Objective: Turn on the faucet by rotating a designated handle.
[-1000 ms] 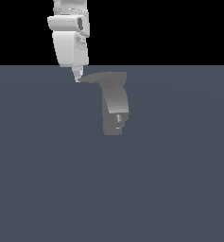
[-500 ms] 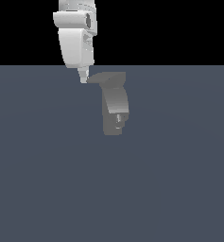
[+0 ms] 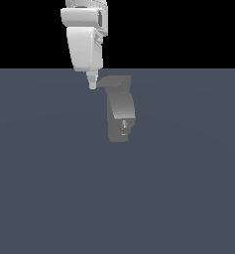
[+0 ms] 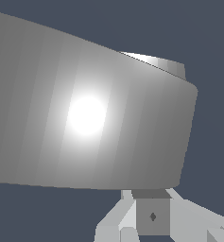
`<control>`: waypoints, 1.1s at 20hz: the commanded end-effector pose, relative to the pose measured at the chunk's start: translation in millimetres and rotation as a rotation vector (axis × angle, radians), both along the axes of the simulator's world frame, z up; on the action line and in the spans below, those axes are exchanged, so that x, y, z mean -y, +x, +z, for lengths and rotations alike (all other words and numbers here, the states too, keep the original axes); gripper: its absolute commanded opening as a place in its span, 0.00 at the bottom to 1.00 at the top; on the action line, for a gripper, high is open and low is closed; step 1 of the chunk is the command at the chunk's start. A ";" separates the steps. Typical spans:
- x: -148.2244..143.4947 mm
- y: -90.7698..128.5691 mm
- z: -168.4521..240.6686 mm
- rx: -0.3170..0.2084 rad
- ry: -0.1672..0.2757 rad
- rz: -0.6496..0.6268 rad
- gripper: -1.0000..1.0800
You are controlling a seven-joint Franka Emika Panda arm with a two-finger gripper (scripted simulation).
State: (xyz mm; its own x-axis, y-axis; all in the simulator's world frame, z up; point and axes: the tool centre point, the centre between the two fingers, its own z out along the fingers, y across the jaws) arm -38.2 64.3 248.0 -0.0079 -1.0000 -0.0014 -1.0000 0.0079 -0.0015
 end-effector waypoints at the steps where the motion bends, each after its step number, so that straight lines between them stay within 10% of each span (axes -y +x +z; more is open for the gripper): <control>1: 17.4 -0.9 0.1 0.000 -0.001 -0.008 0.00; 16: 116.0 -9.7 0.2 -0.001 -0.001 -0.016 0.00; 22: 105.7 0.9 0.3 -0.001 0.000 0.011 0.00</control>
State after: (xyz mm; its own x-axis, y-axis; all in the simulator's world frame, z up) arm -41.6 -34.0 248.4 0.0103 -0.9999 -0.0028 -0.9999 -0.0103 0.0022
